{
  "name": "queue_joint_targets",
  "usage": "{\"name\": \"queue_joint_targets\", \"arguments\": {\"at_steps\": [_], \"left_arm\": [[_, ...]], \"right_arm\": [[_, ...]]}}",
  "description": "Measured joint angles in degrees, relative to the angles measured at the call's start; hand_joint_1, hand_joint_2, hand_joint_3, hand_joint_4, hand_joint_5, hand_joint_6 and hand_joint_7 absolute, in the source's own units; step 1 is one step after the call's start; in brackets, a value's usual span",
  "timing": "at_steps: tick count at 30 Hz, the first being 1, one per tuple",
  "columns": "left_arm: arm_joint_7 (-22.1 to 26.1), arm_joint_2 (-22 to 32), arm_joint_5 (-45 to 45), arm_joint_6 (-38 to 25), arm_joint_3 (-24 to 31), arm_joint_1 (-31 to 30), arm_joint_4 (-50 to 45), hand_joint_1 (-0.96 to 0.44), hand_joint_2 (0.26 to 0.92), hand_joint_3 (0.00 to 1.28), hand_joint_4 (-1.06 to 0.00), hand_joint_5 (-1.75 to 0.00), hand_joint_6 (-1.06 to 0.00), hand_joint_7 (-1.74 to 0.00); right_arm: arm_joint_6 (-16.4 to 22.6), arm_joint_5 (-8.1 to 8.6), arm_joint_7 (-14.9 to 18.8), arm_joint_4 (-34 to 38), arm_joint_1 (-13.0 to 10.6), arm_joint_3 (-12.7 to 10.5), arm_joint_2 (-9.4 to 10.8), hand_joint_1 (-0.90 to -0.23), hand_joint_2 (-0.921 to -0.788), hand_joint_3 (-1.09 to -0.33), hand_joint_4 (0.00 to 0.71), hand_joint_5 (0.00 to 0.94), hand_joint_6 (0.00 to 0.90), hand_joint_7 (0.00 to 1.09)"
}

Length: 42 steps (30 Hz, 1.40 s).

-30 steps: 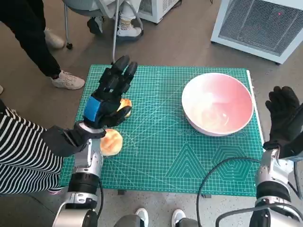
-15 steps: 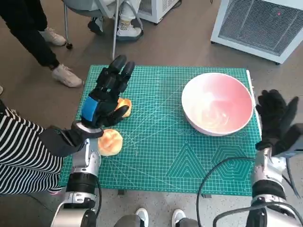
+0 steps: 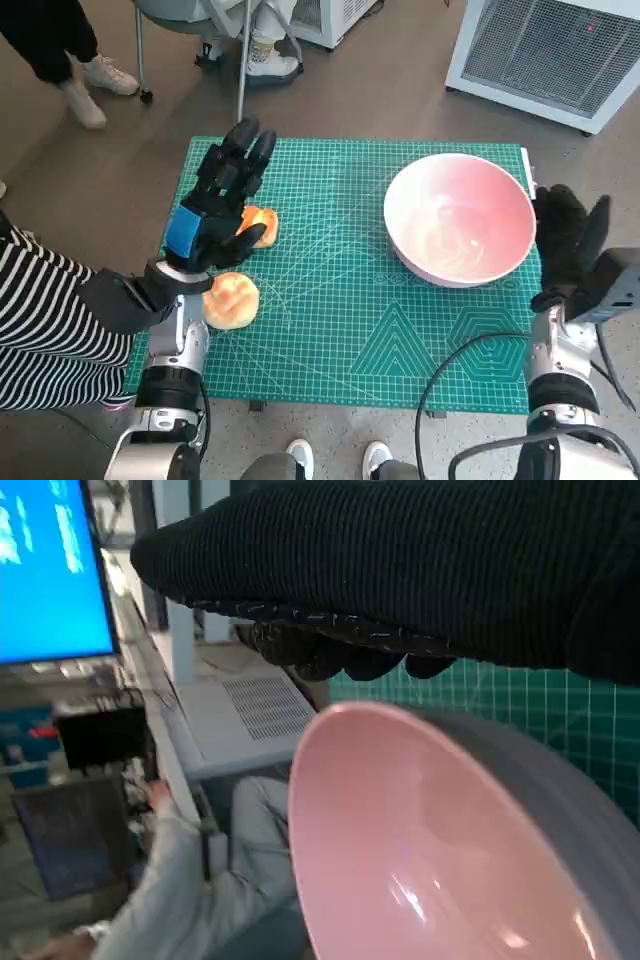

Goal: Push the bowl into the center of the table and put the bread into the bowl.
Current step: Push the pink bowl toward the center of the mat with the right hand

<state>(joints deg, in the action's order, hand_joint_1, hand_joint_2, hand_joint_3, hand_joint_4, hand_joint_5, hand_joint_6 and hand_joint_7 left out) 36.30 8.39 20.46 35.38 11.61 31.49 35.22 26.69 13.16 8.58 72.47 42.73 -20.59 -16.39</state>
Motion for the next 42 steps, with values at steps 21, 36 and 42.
{"name": "queue_joint_targets", "arguments": {"at_steps": [21,36,42], "left_arm": [[-0.28,0.4,0.06,0.16,0.56,-0.63,-0.91,-0.61,0.921,0.34,-0.07,0.0,-0.05,-0.3],[-2.5,1.09,-0.74,0.41,0.58,-1.5,-1.92,-0.64,0.921,0.36,-0.09,-0.01,-0.04,-0.29],[-1.46,1.06,0.73,-1.39,0.54,-1.65,-3.56,-0.58,0.921,0.34,-0.08,0.0,-0.05,-0.3]], "right_arm": [[-0.64,-1.9,1.19,0.21,3.4,1.69,6.65,-0.602,-0.921,-0.871,0.13,0.0,0.16,0.19],[-1.2,-1.93,2.25,0.63,4.83,1.16,9.9,-0.576,-0.921,-0.9,0.121,0.0,0.149,0.17],[-1.82,-1.9,2.5,0.87,5.8,0.73,11.35,-0.574,-0.921,-0.903,0.117,0.0,0.148,0.16]]}}
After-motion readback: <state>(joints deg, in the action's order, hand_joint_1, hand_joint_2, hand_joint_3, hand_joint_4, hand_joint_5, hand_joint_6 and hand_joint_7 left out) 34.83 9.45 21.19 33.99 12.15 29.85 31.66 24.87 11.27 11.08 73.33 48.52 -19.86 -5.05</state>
